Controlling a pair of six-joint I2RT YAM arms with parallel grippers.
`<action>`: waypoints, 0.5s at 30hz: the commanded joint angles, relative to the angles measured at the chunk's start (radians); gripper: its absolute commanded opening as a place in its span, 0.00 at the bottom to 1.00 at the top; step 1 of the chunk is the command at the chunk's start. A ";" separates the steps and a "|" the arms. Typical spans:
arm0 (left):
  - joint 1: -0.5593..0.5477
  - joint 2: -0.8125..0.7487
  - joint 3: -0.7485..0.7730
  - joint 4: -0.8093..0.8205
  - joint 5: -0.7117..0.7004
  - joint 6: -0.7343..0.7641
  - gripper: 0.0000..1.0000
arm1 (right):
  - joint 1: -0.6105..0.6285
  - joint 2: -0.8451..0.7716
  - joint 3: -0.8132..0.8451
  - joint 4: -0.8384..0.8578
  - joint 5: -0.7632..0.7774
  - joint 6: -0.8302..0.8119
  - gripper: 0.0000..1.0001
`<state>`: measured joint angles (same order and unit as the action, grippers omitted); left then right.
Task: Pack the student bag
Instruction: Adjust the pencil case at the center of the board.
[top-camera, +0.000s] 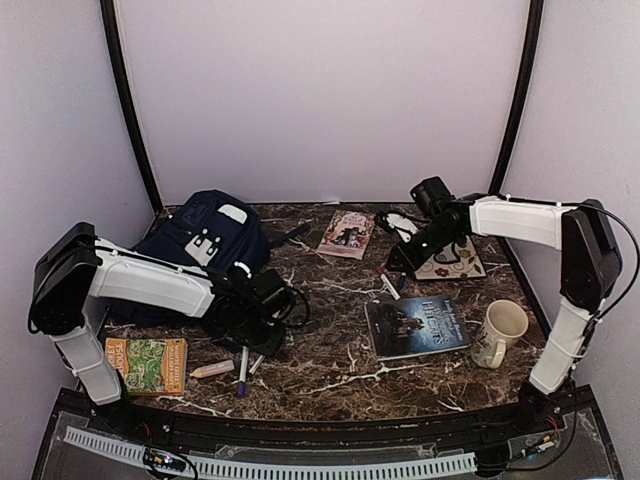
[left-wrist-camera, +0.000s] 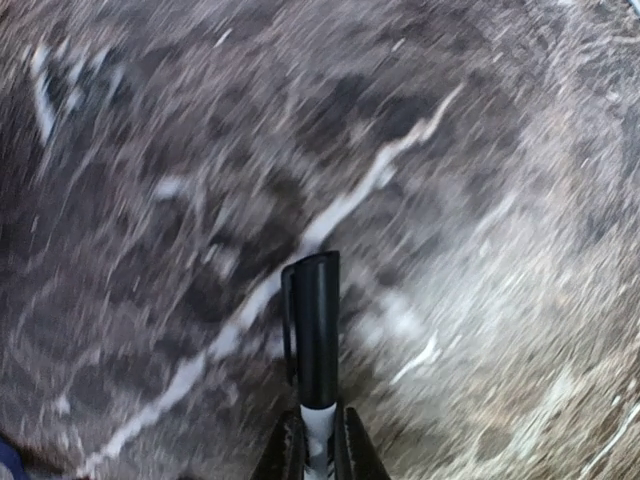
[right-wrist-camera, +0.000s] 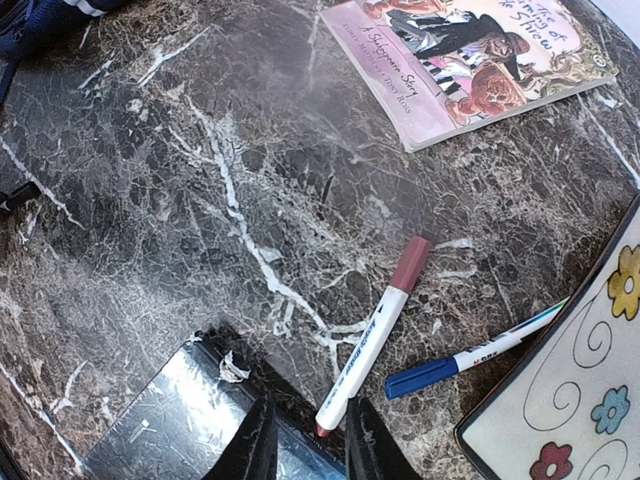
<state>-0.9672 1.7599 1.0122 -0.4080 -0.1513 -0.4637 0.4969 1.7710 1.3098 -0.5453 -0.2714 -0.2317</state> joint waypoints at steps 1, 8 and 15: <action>-0.006 -0.139 -0.129 -0.196 -0.025 -0.179 0.05 | 0.004 -0.015 0.002 0.026 -0.029 -0.009 0.25; -0.008 -0.312 -0.293 -0.272 -0.029 -0.341 0.03 | 0.005 0.000 0.012 0.035 -0.046 -0.004 0.25; -0.001 -0.396 -0.152 -0.355 -0.131 -0.293 0.59 | 0.005 -0.001 0.033 0.015 -0.061 -0.006 0.27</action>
<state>-0.9718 1.4357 0.7578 -0.6754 -0.1986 -0.7658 0.4969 1.7710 1.3117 -0.5385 -0.3088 -0.2310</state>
